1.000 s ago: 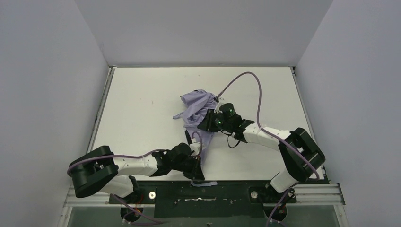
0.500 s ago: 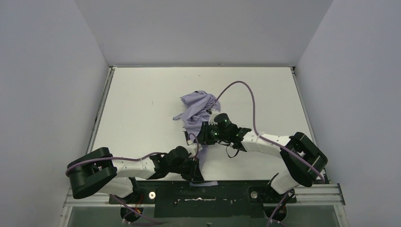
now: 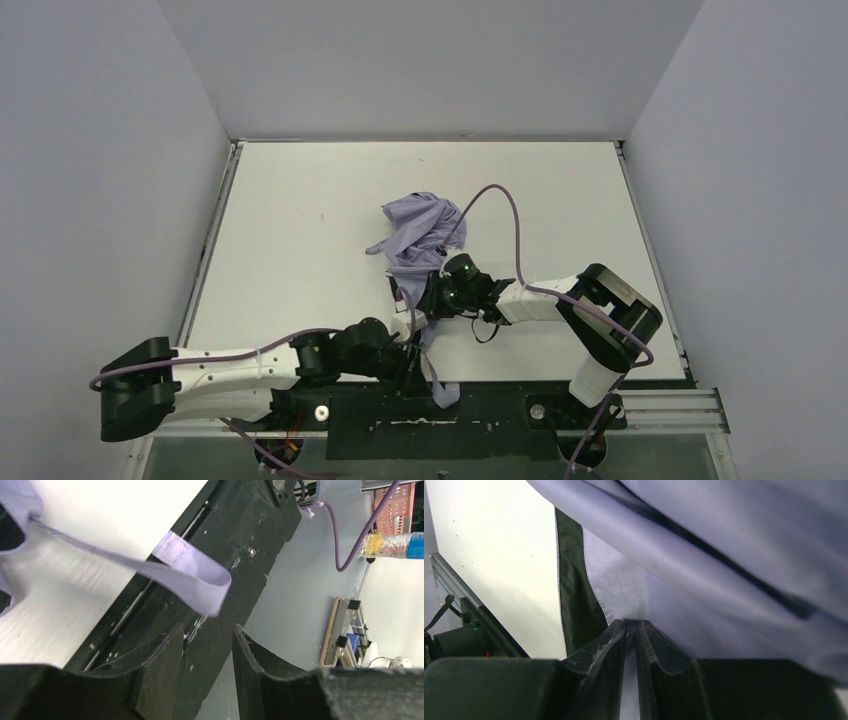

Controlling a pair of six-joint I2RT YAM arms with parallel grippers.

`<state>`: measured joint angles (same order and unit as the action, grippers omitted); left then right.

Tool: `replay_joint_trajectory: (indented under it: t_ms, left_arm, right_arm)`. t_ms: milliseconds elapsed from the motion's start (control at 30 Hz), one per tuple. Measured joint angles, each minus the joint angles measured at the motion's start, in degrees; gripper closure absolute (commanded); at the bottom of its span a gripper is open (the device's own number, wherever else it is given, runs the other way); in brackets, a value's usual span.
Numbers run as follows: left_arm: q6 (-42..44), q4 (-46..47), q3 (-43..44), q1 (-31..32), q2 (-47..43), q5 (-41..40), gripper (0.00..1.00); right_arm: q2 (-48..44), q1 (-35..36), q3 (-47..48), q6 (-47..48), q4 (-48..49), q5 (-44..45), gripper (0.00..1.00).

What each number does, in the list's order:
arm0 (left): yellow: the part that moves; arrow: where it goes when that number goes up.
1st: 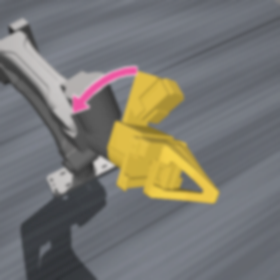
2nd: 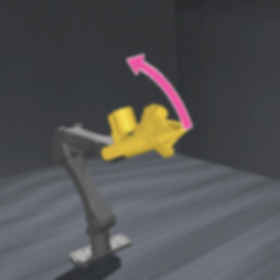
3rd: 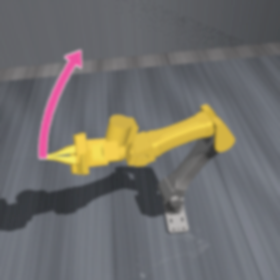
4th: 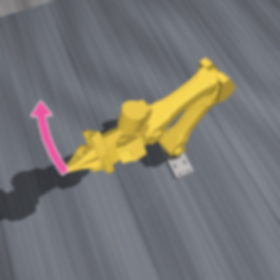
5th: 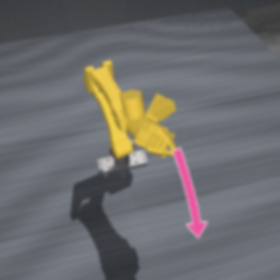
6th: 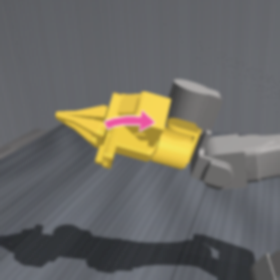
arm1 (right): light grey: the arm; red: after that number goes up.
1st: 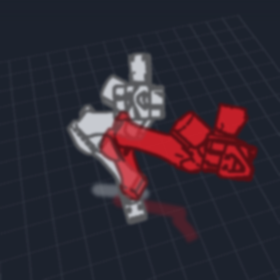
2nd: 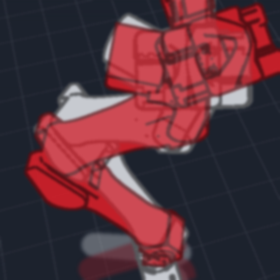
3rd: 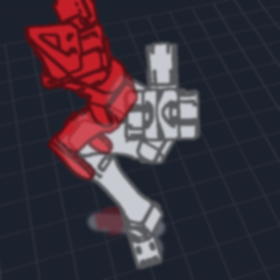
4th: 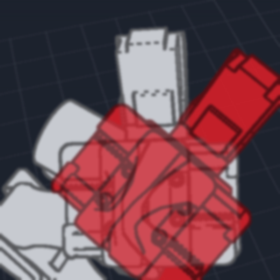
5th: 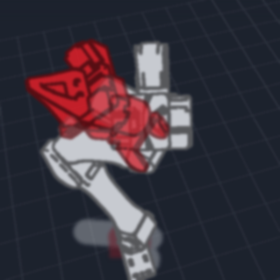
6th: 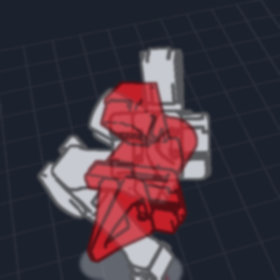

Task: Put away the umbrella

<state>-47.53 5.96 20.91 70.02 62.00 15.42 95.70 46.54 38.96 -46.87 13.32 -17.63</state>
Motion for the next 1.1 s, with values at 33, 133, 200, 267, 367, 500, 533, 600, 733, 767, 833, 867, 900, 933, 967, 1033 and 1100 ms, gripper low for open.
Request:
replay_joint_trajectory:
  t_ms: [33, 133, 200, 267, 367, 500, 533, 600, 733, 767, 833, 867, 900, 933, 967, 1033, 1100]
  left_arm:
    - [0.1, -1.9, 0.0, 0.2, -2.0, -0.5, 0.64]
    - [0.2, -7.7, 0.0, 0.5, -9.3, -2.5, 0.69]
    - [0.4, -11.1, 0.1, 0.5, -14.1, -3.9, 0.73]
    - [0.7, -14.7, 0.8, 0.5, -17.9, -5.1, 0.73]
    - [0.9, -20.3, 2.8, 0.4, -20.9, -7.1, 0.71]
    - [0.9, -27.4, 6.4, -0.4, -20.3, -12.3, 0.68]
    - [1.0, -28.4, 7.1, -1.0, -19.6, -13.2, 0.68]
    - [1.5, -30.6, 8.7, -3.2, -17.0, -14.7, 0.68]
    - [1.7, -32.0, 10.0, -8.6, -12.1, -16.6, 0.68]
    - [1.7, -32.1, 10.0, -9.5, -11.5, -16.8, 0.68]
    - [1.7, -31.2, 9.5, -11.3, -10.0, -17.1, 0.73]
    - [1.8, -30.6, 9.1, -11.8, -9.5, -17.2, 0.75]
    - [1.8, -30.1, 8.6, -12.1, -8.9, -17.4, 0.77]
    - [1.9, -29.7, 8.2, -12.2, -8.4, -17.8, 0.78]
    - [2.0, -29.5, 7.8, -12.4, -7.6, -18.1, 0.79]
    - [2.2, -29.1, 7.4, -12.7, -6.2, -18.7, 0.79]
    - [2.4, -28.2, 7.1, -13.1, -4.3, -19.4, 0.79]
  right_arm:
    - [0.2, 0.0, 0.0, -0.1, 0.5, 0.1, 0.83]
    - [0.6, 0.0, -0.2, -0.3, 1.9, 0.1, 0.83]
    - [0.6, 0.0, -0.5, -0.3, 2.4, 0.2, 0.83]
    - [0.6, 0.0, -0.5, -0.3, 2.6, 0.2, 0.83]
    - [0.7, 0.1, -0.6, -0.3, 2.9, 0.3, 0.82]
    - [0.7, 0.5, -0.6, -0.3, 3.1, 0.3, 0.77]
    - [0.6, 0.6, -0.6, -0.3, 3.2, 0.3, 0.76]
    - [0.3, 1.0, -0.6, -0.1, 3.1, 0.7, 0.75]
    - [-3.1, 2.0, -1.5, 0.4, 0.6, 1.5, 0.71]
    - [-4.5, 2.3, -1.7, 0.5, -0.2, 1.7, 0.70]
    - [-8.7, 2.9, -2.2, 0.8, -2.2, 2.4, 0.70]
    - [-11.0, 3.1, -2.4, 0.9, -3.1, 2.8, 0.70]
    - [-13.6, 3.5, -2.5, 1.0, -4.2, 3.5, 0.69]
    - [-16.2, 3.6, -2.5, 1.1, -5.4, 4.3, 0.71]
    - [-18.3, 3.8, -2.5, 1.2, -6.4, 5.0, 0.74]
    - [-23.5, 3.9, -2.6, 1.4, -9.9, 7.2, 0.78]
    - [-27.7, 4.1, -2.6, 1.4, -14.6, 9.9, 0.78]
